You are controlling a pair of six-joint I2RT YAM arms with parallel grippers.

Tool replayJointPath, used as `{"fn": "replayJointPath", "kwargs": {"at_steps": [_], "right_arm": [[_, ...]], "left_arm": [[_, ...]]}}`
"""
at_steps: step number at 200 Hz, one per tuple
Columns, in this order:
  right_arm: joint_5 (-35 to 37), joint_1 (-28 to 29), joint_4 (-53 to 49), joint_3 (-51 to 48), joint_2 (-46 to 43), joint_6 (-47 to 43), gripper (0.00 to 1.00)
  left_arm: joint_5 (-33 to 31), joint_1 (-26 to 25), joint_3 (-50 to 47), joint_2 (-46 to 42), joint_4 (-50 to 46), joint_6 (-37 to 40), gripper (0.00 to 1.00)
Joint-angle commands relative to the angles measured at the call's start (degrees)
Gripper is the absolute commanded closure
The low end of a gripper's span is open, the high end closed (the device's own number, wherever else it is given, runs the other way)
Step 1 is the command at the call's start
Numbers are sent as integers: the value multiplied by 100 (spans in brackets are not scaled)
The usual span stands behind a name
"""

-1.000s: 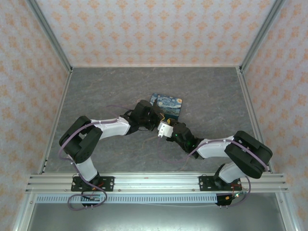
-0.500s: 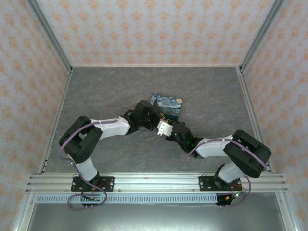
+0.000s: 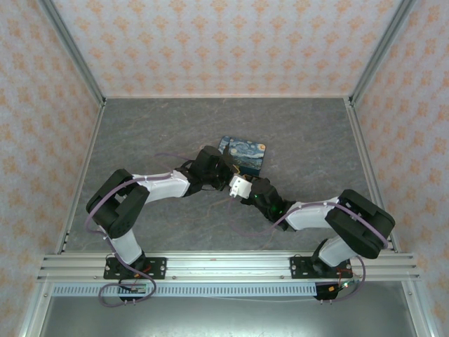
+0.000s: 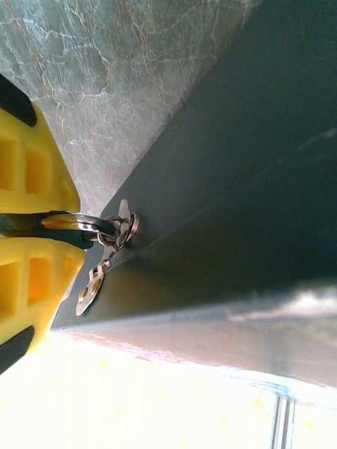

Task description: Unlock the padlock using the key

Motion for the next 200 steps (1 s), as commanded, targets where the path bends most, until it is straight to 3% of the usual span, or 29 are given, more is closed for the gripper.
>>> {"fn": "replayJointPath", "kwargs": {"at_steps": [1, 51, 104, 157, 200], "right_arm": [[104, 3, 103, 53, 50, 327, 100], [-46, -23, -252, 230, -97, 849, 100], [-358, -93, -662, 380, -302, 1980, 100], [-782, -221, -432, 247, -318, 3173, 100], [-885, -285, -287, 163, -256, 3519, 100]], "left_arm": [[85, -75, 131, -137, 164, 12, 100], [87, -75, 139, -147, 167, 15, 100], [84, -76, 137, -157, 160, 17, 100], [69, -84, 127, -168, 155, 12, 100], [60, -93, 128, -172, 155, 12, 100]]}}
